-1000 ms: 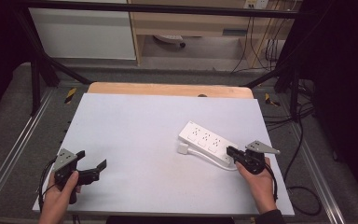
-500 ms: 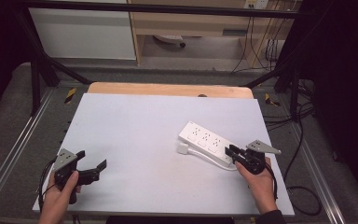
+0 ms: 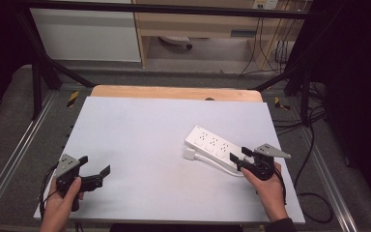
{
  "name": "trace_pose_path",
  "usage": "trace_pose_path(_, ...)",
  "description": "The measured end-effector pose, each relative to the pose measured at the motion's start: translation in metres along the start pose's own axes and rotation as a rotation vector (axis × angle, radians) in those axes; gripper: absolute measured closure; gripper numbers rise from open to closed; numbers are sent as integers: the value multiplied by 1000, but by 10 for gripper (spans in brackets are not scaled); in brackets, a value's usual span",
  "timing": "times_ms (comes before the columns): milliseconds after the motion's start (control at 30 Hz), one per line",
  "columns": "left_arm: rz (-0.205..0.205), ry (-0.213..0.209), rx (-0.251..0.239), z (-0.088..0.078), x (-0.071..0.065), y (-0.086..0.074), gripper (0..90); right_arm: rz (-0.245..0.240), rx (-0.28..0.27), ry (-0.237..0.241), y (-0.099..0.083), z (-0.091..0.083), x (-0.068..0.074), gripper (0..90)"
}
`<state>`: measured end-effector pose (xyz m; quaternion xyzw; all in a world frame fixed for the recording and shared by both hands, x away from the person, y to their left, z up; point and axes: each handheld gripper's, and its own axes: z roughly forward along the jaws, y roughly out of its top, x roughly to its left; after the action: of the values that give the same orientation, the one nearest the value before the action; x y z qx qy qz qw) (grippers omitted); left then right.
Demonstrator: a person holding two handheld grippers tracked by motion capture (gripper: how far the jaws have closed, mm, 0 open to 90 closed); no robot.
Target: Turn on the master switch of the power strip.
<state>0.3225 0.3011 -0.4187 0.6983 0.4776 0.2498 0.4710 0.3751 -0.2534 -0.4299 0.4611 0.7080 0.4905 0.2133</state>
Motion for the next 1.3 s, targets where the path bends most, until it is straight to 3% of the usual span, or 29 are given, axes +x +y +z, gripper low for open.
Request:
trace_pose_path(433, -1, 2, 0, 0, 0, 0, 59, 3, -2, -22, 6, -2, 6, 42)
trace_pose_path(733, 0, 3, 2, -1, 0, 0, 59, -50, -80, -11, 9, -12, 18, 33)
trace_pose_path(1300, -8, 9, 1, -3, 2, -1, 59, -83, -92, -23, 11, -42, 16, 63)
